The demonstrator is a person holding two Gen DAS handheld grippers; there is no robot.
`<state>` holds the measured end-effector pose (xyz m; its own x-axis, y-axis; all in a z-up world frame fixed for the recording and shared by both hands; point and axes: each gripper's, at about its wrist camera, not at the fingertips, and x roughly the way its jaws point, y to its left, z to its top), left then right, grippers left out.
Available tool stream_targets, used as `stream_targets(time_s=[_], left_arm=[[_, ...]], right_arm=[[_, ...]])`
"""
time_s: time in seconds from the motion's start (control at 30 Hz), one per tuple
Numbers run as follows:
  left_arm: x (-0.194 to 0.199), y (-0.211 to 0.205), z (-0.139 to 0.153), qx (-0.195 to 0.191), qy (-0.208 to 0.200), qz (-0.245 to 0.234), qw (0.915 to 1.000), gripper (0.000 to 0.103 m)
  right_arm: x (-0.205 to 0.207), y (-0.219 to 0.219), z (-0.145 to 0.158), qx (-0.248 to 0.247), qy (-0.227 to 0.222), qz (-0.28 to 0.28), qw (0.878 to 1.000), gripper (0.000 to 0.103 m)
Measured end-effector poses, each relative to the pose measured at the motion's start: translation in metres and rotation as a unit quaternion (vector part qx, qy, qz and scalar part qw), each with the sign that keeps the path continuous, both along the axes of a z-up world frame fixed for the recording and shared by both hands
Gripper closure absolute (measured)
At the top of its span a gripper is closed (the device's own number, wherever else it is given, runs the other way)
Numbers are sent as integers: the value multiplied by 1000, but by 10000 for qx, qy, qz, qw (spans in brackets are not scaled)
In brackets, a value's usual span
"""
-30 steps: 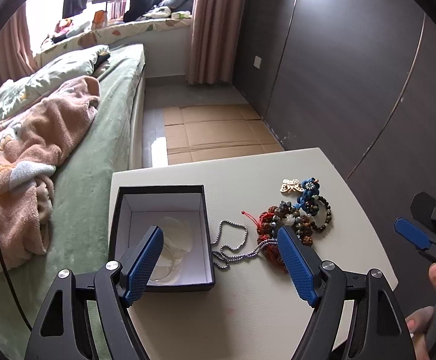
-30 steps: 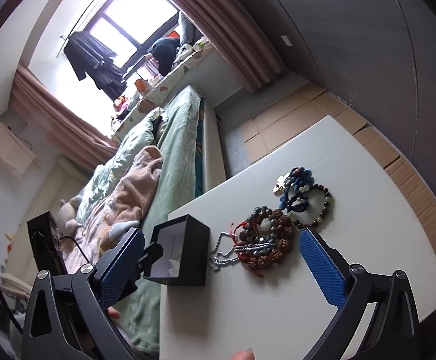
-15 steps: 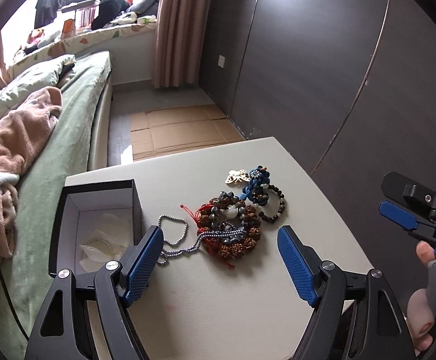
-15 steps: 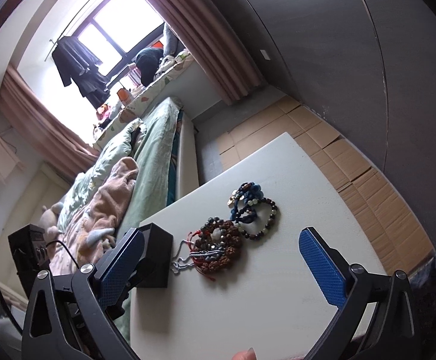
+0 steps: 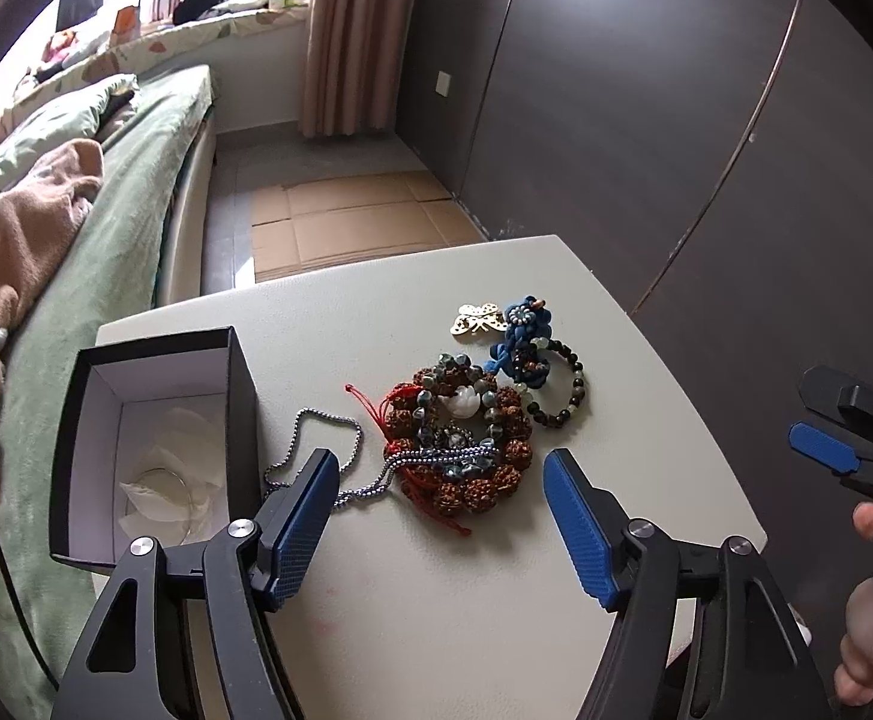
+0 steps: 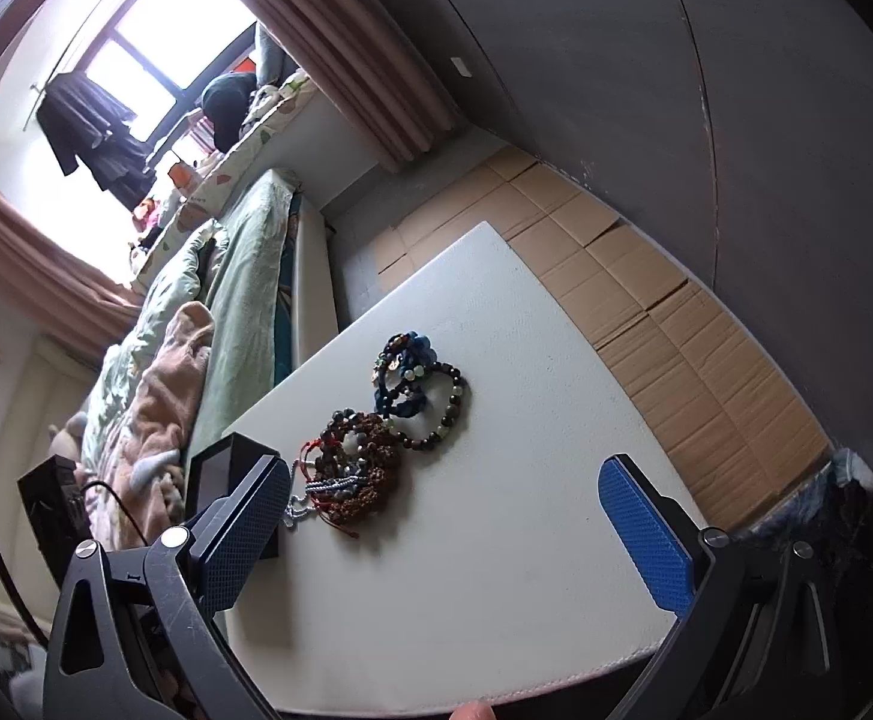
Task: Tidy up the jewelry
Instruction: 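Move the left tool to the silver bead chain necklace, then grasp the silver bead chain with the left tool and lift it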
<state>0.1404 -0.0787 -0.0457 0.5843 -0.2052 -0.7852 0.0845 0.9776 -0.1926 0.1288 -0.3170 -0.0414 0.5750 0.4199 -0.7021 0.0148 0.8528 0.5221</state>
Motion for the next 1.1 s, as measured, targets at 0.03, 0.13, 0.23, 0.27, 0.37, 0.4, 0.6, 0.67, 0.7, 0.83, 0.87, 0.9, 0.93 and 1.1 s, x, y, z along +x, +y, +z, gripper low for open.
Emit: stream_targets(time_s=[0.03,0.13,0.23,0.27,0.37,0.4,0.6,0.67,0.7,0.83,0.87,0.9,0.93,1.1], left_arm=[[2,2,0,-31,12,27,10000,32],[8,9,-1,-141,58,100,9998,36],[13,10,-3,33,176,-1,9998,45],[13,10,-3,115,189,-55,9997,45],[10,6,-4,496,231,-396,9977,45],[9,3,-6,684,249,-476,9962,45],[7,-1,-23,1421,443,-656,9867,45],[7,-3,-28,1556,489,-704,9841,45],[8,-5,-30,1626,498,-715,9828,45],[13,-11,-40,1719,582,-781,9803,54],[14,-12,-42,1719,595,-810,9800,55],[15,-14,-44,1745,608,-826,9793,55],[17,-15,-47,1792,630,-830,9783,59],[23,-20,-58,2095,697,-867,9715,66]], right_arm=[[1,-1,-1,29,27,-15,10000,0],[4,-1,-2,124,73,16,9999,0],[7,1,-3,213,107,88,9997,0],[7,2,-3,221,108,112,9996,0],[9,4,-3,192,127,153,9996,0],[10,4,-3,189,144,160,9996,0],[15,2,-4,171,203,152,9995,0],[16,2,-4,167,222,145,9995,0],[17,3,-4,166,232,143,9995,0],[19,5,-5,165,240,169,9994,0],[20,6,-5,154,238,186,9994,0],[20,7,-5,145,238,206,9994,0],[21,8,-5,138,240,226,9994,0],[24,9,-5,131,252,250,9993,0]])
